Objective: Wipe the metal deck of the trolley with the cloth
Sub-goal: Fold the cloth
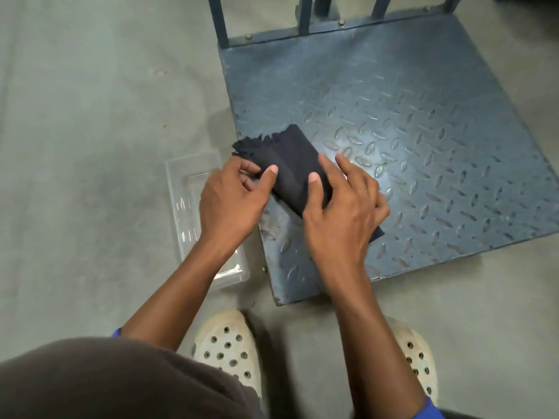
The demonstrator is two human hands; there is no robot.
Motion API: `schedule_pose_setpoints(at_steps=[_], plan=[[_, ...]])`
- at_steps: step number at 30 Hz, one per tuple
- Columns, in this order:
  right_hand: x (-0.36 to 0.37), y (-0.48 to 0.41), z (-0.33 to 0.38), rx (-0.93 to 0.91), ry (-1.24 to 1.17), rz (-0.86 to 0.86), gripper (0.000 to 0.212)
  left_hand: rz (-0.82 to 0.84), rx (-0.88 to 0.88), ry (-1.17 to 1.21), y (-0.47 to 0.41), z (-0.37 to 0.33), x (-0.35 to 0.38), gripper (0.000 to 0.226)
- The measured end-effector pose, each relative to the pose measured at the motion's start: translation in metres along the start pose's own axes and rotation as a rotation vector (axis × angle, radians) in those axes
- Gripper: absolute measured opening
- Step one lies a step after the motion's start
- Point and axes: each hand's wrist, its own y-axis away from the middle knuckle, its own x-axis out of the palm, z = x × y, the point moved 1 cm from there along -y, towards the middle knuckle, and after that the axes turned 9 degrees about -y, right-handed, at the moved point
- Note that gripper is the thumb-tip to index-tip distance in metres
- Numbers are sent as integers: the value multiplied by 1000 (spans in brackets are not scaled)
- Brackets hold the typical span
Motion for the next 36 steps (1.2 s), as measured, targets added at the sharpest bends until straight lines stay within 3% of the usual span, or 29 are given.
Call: schedule_pose_setpoints(at_steps=[6,10,12,17,20,23,25,28,32,36], plan=[[-26,-34,-17,164,51,282,42,-65,103,-159,-2,-4,3,45],[-25,-28,-20,454,-247,380,45,-3,97,-26,-6,-13,2,49],[-17,-19,-18,514,-393,384,48,36,40,41,-5,-17,-1,56],[-10,-21,-13,394,-490,336,47,83,-38,-49,3,-16,-8,77],[-9,-24,-15,349,-516,267,45,90,-102,-9,-1,-12,-11,52],[-10,-26,-18,344,-635,233,43,184,-171,282,-7,-6,-17,15],[-13,-29,-19,321,-718,225,41,240,-228,488,-9,-7,-23,11],[-19,-36,-19,324,-808,209,40,293,-240,513,-11,-9,-27,16],[-21,-39,-14,218,-841,316,46,351,-257,522,-12,-9,-24,22],[-14,-29,13,44,-790,576,41,358,-288,574,-11,-6,-25,31]])
